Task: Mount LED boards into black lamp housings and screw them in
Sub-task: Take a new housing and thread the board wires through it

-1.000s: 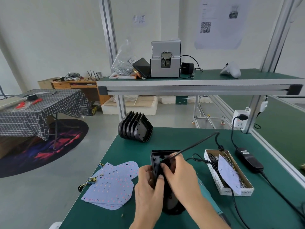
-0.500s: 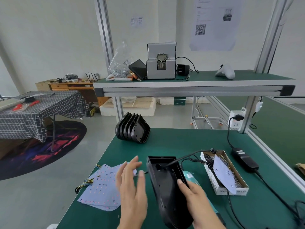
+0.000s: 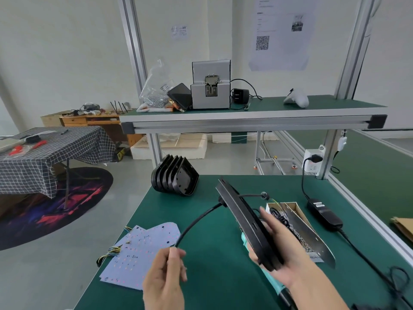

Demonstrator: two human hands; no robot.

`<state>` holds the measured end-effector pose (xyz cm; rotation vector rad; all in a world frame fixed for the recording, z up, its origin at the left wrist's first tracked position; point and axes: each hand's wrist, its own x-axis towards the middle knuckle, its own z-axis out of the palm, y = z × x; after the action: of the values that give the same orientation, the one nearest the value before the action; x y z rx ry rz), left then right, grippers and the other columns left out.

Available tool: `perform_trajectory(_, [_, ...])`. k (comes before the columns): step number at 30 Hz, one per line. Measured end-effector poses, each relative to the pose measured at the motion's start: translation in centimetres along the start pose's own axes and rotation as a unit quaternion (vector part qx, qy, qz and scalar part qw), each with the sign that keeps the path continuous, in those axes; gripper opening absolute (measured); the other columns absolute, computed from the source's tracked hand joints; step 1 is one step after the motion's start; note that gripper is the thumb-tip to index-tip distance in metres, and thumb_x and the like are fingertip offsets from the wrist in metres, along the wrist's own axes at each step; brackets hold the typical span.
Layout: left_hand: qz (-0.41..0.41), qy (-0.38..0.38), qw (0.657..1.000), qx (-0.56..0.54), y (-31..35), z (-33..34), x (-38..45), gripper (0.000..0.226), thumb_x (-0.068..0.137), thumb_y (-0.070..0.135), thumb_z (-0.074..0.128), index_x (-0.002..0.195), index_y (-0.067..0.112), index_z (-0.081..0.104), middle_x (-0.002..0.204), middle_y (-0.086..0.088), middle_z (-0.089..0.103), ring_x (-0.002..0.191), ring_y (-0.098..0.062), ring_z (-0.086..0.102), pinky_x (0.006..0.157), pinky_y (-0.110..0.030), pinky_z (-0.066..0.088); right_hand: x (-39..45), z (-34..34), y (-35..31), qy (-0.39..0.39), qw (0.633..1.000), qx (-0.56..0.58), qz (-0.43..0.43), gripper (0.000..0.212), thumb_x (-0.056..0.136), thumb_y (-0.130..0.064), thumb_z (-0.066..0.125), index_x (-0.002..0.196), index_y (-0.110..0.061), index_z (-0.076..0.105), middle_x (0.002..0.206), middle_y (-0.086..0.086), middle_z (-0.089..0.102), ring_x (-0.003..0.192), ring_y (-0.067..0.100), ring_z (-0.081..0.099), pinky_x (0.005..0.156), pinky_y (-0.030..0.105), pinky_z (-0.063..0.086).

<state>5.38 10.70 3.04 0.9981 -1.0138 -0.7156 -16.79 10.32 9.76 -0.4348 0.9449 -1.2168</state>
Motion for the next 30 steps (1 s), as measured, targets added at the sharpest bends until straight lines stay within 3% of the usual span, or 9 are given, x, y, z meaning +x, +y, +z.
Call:
perform_trajectory(4, [-0.015,0.03,0.995,-0.095,-0.3,0.2,-0.6,0.034,0.098,0.018,0.049,0.071,0.011,0.067,0.054,-0.012,0.057,0.046,-0.028,0.055,0.065,-0.027,0.059,0.8,0.9,-1.5,-0.011,0.999,-0.034,-0.006,0.065,0.079,-0.075,0.073,0.08,-0.01,0.069,0.066,0.009,0.057,0.049,0.025,0.058,0.046,0.03,0.052])
perform_trajectory(9, [-0.086,0.051,0.985,-0.14,-2.9,-1.6,-0.8,0.04,0.112,0.008,0.028,0.081,-0.009,0.047,0.059,-0.012,0.056,0.035,-0.027,0.053,0.066,-0.038,0.066,1.0,1.5,-3.3,-0.023,0.998,-0.051,-0.023,0.07,0.08,-0.079,0.066,0.072,-0.01,0.071,0.06,0.007,0.057,0.045,0.022,0.057,0.045,0.028,0.05])
perform_trajectory(17, [-0.232,0.149,0.913,-0.299,-2.7,-2.9,0.3,0.07,0.113,0.033,0.033,0.051,0.026,0.063,0.051,0.004,0.056,0.031,-0.011,0.045,0.058,-0.028,0.064,1.4,2.3,-3.8,0.0,0.996,-0.075,-0.05,0.073,0.086,-0.073,0.061,0.104,-0.005,0.081,0.095,0.016,0.077,0.079,0.03,0.075,0.072,0.034,0.061])
perform_trajectory(20, [-0.303,0.209,0.866,-0.337,-1.3,-1.9,1.1,0.051,0.112,0.04,0.038,0.067,0.019,0.053,0.063,0.002,0.055,0.04,-0.01,0.045,0.073,-0.035,0.063,1.0,2.4,-3.3,0.02,0.993,-0.095,-0.074,0.08,0.087,-0.079,0.055,0.121,-0.01,0.077,0.122,0.017,0.075,0.109,0.033,0.074,0.096,0.042,0.056])
perform_trajectory(22, [-0.331,0.236,0.854,-0.327,-0.5,-1.2,1.6,0.044,0.112,0.035,0.039,0.075,0.013,0.046,0.076,-0.005,0.051,0.044,-0.013,0.052,0.061,-0.031,0.063,0.5,2.4,-3.2,0.025,0.994,-0.071,-0.074,0.079,0.091,-0.078,0.05,0.125,-0.011,0.076,0.123,0.014,0.075,0.107,0.032,0.075,0.09,0.04,0.056])
perform_trajectory(24, [-0.347,0.199,0.884,-0.241,0.2,-0.6,2.0,0.034,0.112,0.021,0.045,0.086,0.001,0.057,0.09,-0.017,0.059,0.058,-0.022,0.066,0.056,-0.027,0.062,0.4,2.4,-3.4,0.052,0.993,-0.056,-0.088,0.07,0.097,-0.068,0.049,0.124,-0.008,0.073,0.113,0.013,0.076,0.094,0.03,0.075,0.084,0.038,0.055])
perform_trajectory(26, [-0.295,0.126,0.946,-0.051,1.1,-0.1,2.0,0.019,0.104,0.003,0.058,0.121,-0.005,0.063,0.124,-0.03,0.064,0.096,-0.033,0.071,0.093,-0.037,0.058,0.1,2.5,-3.9,0.076,0.988,-0.078,-0.111,0.053,0.099,-0.059,0.051,0.113,-0.012,0.07,0.1,0.014,0.074,0.084,0.029,0.071,0.08,0.037,0.053])
perform_trajectory(27, [-0.227,0.093,0.965,0.093,1.4,0.0,1.8,0.038,0.1,-0.001,0.062,0.138,0.001,0.058,0.143,-0.023,0.059,0.121,-0.034,0.062,0.11,-0.043,0.046,-0.1,2.5,-4.1,0.082,0.985,-0.099,-0.118,0.049,0.099,-0.058,0.051,0.109,-0.014,0.07,0.096,0.014,0.074,0.08,0.028,0.071,0.075,0.035,0.054])
perform_trajectory(30, [0.157,0.001,0.943,0.295,3.6,0.4,2.2,0.065,0.095,0.007,0.061,0.156,0.009,0.041,0.16,-0.003,0.044,0.153,-0.022,0.031,0.128,-0.039,0.015,-0.7,2.6,-4.4,0.085,0.975,-0.164,-0.123,0.047,0.098,-0.059,0.05,0.094,-0.019,0.074,0.094,0.015,0.079,0.072,0.025,0.075,0.057,0.026,0.056])
